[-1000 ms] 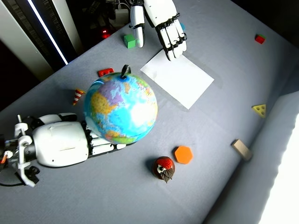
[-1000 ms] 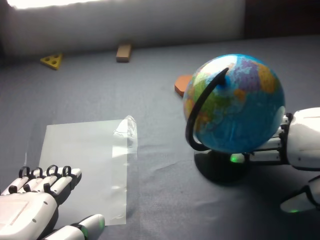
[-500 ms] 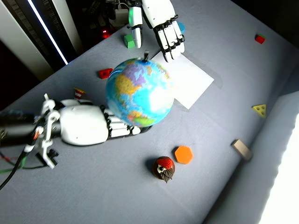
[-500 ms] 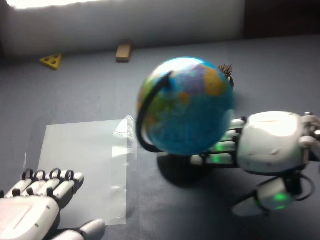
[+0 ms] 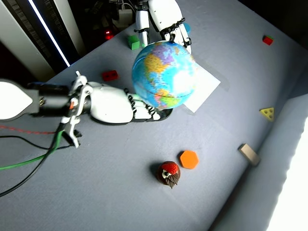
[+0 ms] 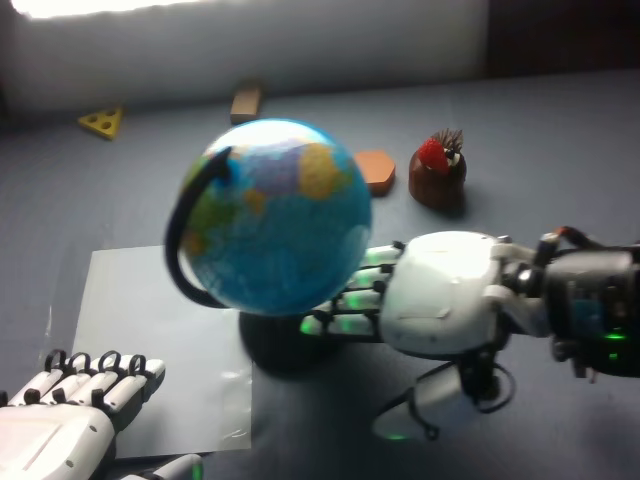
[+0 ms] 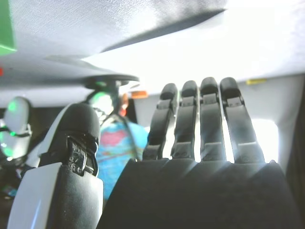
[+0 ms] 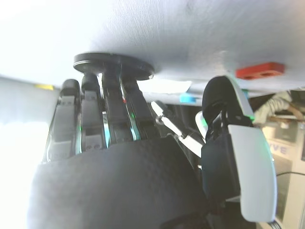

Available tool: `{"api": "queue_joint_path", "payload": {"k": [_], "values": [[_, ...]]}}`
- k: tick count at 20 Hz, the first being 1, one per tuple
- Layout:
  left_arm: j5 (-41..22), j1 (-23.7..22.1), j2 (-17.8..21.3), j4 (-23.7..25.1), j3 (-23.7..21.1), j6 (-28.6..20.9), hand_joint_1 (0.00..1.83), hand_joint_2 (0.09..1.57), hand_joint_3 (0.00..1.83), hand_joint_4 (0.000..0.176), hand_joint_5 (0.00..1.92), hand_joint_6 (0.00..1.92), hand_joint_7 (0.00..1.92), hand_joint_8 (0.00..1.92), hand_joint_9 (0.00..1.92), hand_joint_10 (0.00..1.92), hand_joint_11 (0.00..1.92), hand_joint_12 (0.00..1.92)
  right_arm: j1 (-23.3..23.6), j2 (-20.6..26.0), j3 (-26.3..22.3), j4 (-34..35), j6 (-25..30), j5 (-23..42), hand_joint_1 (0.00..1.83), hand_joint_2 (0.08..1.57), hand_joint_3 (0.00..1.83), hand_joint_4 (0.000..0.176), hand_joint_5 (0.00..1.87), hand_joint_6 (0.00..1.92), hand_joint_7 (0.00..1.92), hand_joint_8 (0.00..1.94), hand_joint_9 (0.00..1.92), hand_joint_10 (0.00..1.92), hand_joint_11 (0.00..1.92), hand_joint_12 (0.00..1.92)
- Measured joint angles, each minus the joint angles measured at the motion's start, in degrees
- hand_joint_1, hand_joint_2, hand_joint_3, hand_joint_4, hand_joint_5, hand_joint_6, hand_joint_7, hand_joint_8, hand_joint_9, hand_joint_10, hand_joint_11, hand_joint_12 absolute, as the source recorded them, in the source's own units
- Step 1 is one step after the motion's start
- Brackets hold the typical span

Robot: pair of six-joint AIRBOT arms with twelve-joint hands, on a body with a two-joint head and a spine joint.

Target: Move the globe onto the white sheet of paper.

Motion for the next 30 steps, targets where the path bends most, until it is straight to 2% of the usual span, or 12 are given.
{"api": "queue_joint_path", "payload": {"k": [7, 10, 16, 21, 26, 30], "values": [[-0.15, 0.0, 0.02, -0.44, 0.13, -0.24, 0.0, 1.27, 0.0, 0.006, 0.06, 0.0, 0.06, 0.0, 0.07, 0.0, 0.0, 0.17, 3.32, -7.28, 3.06, -0.09, 0.0, -3.89, 0.0, 1.19, 0.0, 0.0, 0.11, 0.0, 0.11, 0.0, 0.07, 0.0, 0.0, 0.0], [-0.13, 0.0, 0.0, -0.55, 0.07, -0.59, 0.0, 1.27, 0.0, 0.0, 0.06, 0.0, 0.06, 0.0, 0.07, 0.0, 0.0, 0.16, 4.59, -10.93, 5.03, -0.09, 0.0, -5.38, 0.0, 1.19, 0.0, 0.0, 0.11, 0.0, 0.11, 0.0, 0.07, 0.0, 0.0, 0.0], [-0.2, 0.0, 0.02, -0.61, -0.28, -0.68, 0.0, 1.27, 0.0, 0.0, 0.04, 0.0, 0.07, 0.0, 0.07, 0.0, 0.0, 0.18, 6.03, -14.05, 6.19, -0.04, -0.07, -6.67, 0.0, 1.19, 0.0, 0.0, 0.11, 0.0, 0.12, 0.0, 0.07, 0.0, 0.0, 0.0], [-0.11, 0.0, 0.0, -0.48, -0.46, -0.68, 0.0, 1.27, 0.0, 0.0, 0.04, 0.0, 0.07, 0.0, 0.07, 0.0, 0.0, 0.18, 6.67, -14.05, 6.23, 0.0, 0.11, -7.04, 0.0, 1.19, 0.0, 0.0, 0.11, 0.0, 0.13, 0.01, 0.07, 0.0, 0.0, 0.0], [-0.17, 0.0, -0.11, -0.66, -0.92, -0.81, 0.0, 1.27, 0.0, 0.0, 0.04, 0.0, 0.07, 0.0, 0.08, 0.0, 0.0, 0.19, 7.41, -10.73, 4.15, 0.0, 1.62, -6.84, 0.0, 1.19, 0.0, 0.0, 0.1, 0.0, 0.12, 0.0, 0.06, 0.0, 0.0, 0.0], [1.18, -1.18, 1.27, -5.11, -3.98, -0.92, 0.0, 1.27, 0.0, 0.0, 0.04, 0.0, 0.07, 0.0, 0.08, 0.0, 0.0, 0.19, 8.35, -6.12, -0.57, -0.04, 6.1, -7.17, 0.0, 1.19, 0.0, 0.0, 0.11, 0.0, 0.12, 0.0, 0.06, 0.0, 0.0, 0.0]]}}
